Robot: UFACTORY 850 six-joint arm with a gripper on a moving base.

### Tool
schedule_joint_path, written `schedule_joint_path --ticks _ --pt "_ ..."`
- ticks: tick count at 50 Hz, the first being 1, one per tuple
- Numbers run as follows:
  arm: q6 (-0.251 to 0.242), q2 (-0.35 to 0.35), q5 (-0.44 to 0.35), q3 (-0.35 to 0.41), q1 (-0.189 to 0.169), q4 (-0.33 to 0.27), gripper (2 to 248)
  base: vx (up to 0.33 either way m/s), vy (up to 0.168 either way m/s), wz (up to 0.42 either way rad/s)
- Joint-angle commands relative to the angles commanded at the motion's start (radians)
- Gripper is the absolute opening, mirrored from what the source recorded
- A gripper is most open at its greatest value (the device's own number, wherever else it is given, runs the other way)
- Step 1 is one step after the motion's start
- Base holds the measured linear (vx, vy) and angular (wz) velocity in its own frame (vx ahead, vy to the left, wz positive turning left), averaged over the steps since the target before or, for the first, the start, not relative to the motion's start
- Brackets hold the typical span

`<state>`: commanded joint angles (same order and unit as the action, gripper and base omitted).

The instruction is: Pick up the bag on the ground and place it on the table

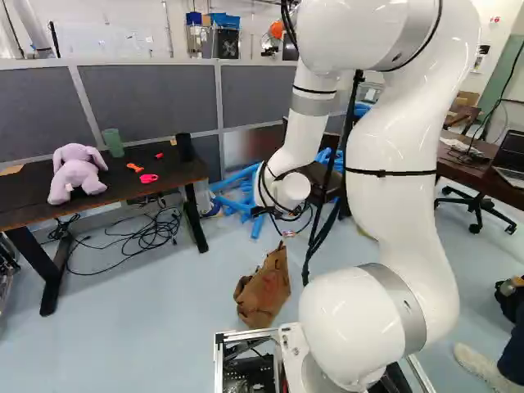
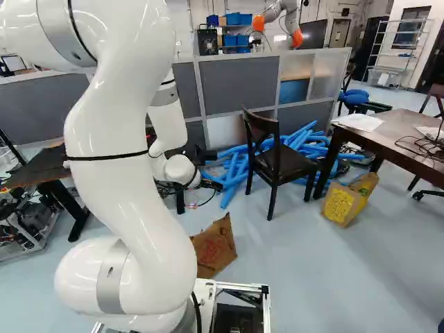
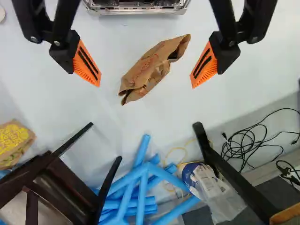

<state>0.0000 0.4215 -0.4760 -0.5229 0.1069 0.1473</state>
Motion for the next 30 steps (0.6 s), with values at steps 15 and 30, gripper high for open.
schedule_joint_path --ticks 15,30 --pt "0.000 0.086 0.044 -0.065 0.014 0.041 247 0.000 0.000 0.000" --pt "0.000 0.167 0.080 -0.126 0.038 0.095 247 0.000 0.000 0.000"
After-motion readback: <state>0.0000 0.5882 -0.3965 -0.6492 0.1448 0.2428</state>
